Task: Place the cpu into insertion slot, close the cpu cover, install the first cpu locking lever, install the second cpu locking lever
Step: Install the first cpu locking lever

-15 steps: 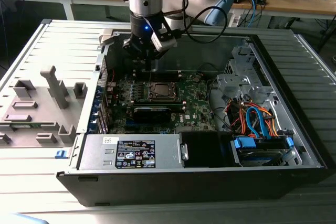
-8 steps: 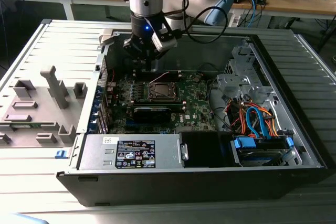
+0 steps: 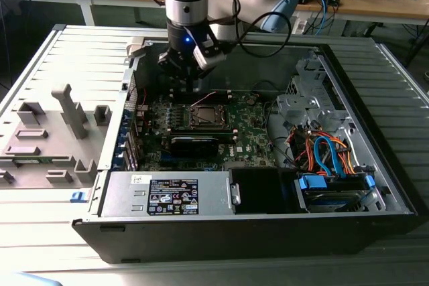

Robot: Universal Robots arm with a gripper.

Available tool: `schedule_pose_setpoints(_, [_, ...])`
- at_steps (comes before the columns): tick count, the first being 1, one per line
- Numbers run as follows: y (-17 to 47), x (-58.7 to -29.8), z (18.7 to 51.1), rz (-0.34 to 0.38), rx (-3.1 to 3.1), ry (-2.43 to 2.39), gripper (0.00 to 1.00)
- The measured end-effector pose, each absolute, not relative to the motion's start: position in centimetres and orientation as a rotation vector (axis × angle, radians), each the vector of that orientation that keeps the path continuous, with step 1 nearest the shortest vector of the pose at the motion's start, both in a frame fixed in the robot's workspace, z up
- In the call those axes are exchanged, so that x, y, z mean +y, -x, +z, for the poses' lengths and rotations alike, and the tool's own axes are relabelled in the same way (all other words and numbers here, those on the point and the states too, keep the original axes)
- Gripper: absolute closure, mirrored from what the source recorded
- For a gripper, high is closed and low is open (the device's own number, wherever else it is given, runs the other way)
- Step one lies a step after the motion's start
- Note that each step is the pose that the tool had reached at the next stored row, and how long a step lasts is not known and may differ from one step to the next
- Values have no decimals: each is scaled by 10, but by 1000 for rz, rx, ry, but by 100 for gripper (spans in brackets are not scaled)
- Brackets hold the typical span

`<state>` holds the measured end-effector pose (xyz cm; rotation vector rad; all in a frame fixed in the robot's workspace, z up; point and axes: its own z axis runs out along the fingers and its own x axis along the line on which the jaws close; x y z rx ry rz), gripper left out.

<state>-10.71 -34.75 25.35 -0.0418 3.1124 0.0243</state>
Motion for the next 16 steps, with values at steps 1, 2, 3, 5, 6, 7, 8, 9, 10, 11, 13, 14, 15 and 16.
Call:
schedule_pose_setpoints(1, [107, -347, 253, 24, 3112, 39, 89])
schedule_pose_setpoints(2, [107, -347, 253, 24, 3112, 37, 89])
schedule_pose_setpoints(3, [107, -347, 252, 24, 3112, 35, 89])
schedule_pose_setpoints(5, [107, -347, 252, 24, 3112, 34, 89])
schedule_pose_setpoints(6, [107, -347, 251, 24, 3112, 33, 89])
schedule_pose_setpoints(7, [107, -347, 251, 24, 3112, 33, 89])
schedule_pose_setpoints(8, [107, -347, 251, 24, 3113, 33, 89])
schedule_pose_setpoints(9, [107, -347, 250, 24, 3112, 32, 89])
schedule_pose_setpoints(10, [107, -347, 250, 24, 3112, 32, 89])
schedule_pose_setpoints(11, [107, -347, 249, 24, 3112, 32, 89])
schedule_pose_setpoints(13, [107, -347, 249, 24, 3112, 32, 89])
schedule_pose_setpoints(14, [107, -347, 248, 24, 3112, 32, 89])
schedule_pose_setpoints(15, [106, -347, 247, 24, 3112, 31, 89])
schedule_pose_setpoints(16, [106, -347, 247, 24, 3113, 31, 89])
